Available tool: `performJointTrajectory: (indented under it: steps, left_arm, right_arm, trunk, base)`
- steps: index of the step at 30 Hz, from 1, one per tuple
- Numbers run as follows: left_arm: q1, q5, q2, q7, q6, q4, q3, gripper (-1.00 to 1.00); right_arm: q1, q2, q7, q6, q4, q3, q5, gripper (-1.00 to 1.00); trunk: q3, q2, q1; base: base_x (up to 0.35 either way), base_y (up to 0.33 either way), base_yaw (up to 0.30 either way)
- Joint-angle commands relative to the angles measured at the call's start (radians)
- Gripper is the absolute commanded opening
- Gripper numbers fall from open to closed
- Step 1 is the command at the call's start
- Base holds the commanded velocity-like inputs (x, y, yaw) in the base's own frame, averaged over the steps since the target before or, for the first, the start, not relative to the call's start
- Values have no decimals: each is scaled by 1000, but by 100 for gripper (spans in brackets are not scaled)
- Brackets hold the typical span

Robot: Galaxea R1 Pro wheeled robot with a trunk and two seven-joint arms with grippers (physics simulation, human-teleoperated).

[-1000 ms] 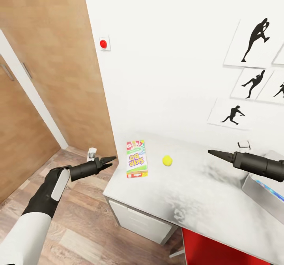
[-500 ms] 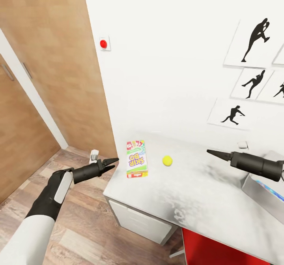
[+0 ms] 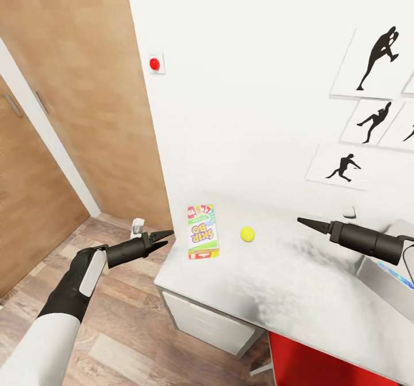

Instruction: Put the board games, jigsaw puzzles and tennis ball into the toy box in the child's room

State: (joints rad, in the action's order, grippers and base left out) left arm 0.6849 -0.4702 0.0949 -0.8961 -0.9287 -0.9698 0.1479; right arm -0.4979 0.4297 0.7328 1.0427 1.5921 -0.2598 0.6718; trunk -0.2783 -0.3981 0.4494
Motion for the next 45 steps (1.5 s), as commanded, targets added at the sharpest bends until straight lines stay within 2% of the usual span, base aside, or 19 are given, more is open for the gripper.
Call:
performJointTrajectory:
  steps: [1, 12, 35, 45]
  left_arm:
    - [1, 1, 0, -3, -4, 0, 1, 100]
    - [1, 0, -1, -3, -3, 0, 1, 100]
    - [1, 2, -6, -3, 17, 0, 1, 100]
    - [1, 4, 0, -3, 17, 1, 2, 100]
  right_arm:
    - [-1, -1, 5, 4, 0, -1, -5, 100]
    - [-1, -3, 2, 4, 0, -2, -5, 100]
    - [0, -4, 4, 4, 1, -2, -4, 100]
    - [-2, -14, -4, 4, 2, 2, -4, 100]
  trunk:
    - [-2, -2, 1]
    - [-2, -2, 1]
    - [-2, -2, 1]
    - [6, -2, 1]
  base:
    - [0, 177, 0]
    - [0, 106, 0]
    - [0, 11, 0]
    - [0, 0, -100]
